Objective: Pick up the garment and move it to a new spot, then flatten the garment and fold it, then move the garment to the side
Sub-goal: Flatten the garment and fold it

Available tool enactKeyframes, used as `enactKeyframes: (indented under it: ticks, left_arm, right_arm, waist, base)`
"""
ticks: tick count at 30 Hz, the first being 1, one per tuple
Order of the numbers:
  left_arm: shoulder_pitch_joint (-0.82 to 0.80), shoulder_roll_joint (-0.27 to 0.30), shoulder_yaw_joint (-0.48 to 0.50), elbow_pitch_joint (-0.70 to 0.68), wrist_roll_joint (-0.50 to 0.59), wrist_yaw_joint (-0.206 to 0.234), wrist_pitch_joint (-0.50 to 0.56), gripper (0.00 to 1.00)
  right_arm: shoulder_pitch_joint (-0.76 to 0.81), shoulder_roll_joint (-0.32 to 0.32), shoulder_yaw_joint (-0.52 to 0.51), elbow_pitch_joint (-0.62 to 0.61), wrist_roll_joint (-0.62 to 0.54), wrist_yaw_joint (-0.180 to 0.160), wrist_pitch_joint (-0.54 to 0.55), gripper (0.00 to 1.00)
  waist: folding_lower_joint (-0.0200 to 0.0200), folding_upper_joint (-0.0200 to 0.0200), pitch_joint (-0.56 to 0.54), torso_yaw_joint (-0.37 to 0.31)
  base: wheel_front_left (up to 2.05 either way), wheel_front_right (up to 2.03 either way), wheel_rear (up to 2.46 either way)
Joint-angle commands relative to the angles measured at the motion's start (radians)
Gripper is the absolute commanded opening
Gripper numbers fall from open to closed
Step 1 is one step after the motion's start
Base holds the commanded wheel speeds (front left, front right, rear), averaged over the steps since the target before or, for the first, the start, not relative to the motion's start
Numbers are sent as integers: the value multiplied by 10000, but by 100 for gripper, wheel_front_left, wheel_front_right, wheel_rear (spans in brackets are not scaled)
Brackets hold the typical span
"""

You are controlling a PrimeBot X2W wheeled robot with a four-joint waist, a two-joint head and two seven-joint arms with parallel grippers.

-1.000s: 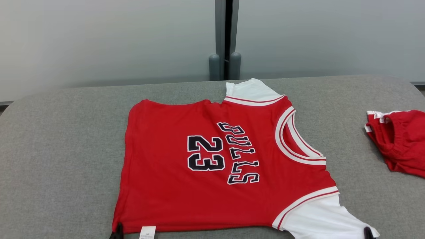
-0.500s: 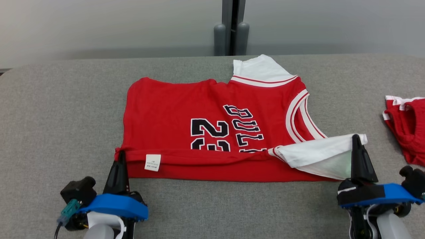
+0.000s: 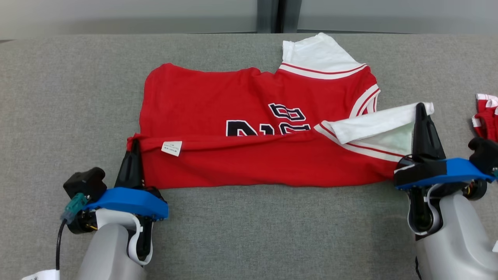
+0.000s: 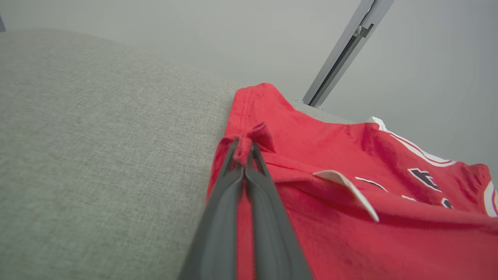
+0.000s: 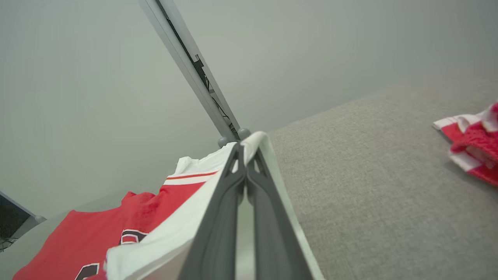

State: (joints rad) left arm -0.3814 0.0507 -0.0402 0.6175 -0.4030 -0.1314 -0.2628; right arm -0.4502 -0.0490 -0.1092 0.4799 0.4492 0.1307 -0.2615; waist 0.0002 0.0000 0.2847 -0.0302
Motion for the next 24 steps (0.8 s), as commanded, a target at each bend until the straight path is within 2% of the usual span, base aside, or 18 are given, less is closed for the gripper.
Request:
enactKeyframes:
  ticks: [1,6,7,8,9,17,24]
  left_arm:
    - [-206,9,86,39,83,17,-24,0]
    - [-476,11,75,152,196,17,-25,0]
    - [-491,13,118,219,218,17,-24,35]
    - [-505,16,195,315,258,17,-25,100]
    - [-511,21,252,292,340,17,-25,100]
    - [790,7,702,-605,1251,71,-25,100]
    - [2409,7,458,-1130,1770,356,-24,100]
  right_arm:
    - [-258,-36,-20,105,-156,1,-47,0]
    - [-690,-36,87,454,-132,1,-47,0]
    - [-743,-37,101,509,-157,1,-47,2]
    - [-785,-37,118,591,-297,1,-47,85]
    - [-820,-37,103,589,-441,1,-47,100]
    - [380,-32,-27,-131,-2409,1,-41,100]
    - [2019,-31,-11,-235,-2974,1,-41,100]
  waist:
    - [-2,0,34,-15]
    - [-2,0,133,-35]
    - [-2,0,138,-40]
    - [-2,0,133,-43]
    - [-2,0,123,-44]
    - [-2,0,-512,-22]
    - [-2,0,-1399,-69]
  base:
    - [0,0,0]
    - [0,0,0]
    - [0,0,0]
    - [0,0,0]
    - [0,0,0]
    - [0,0,0]
    - [0,0,0]
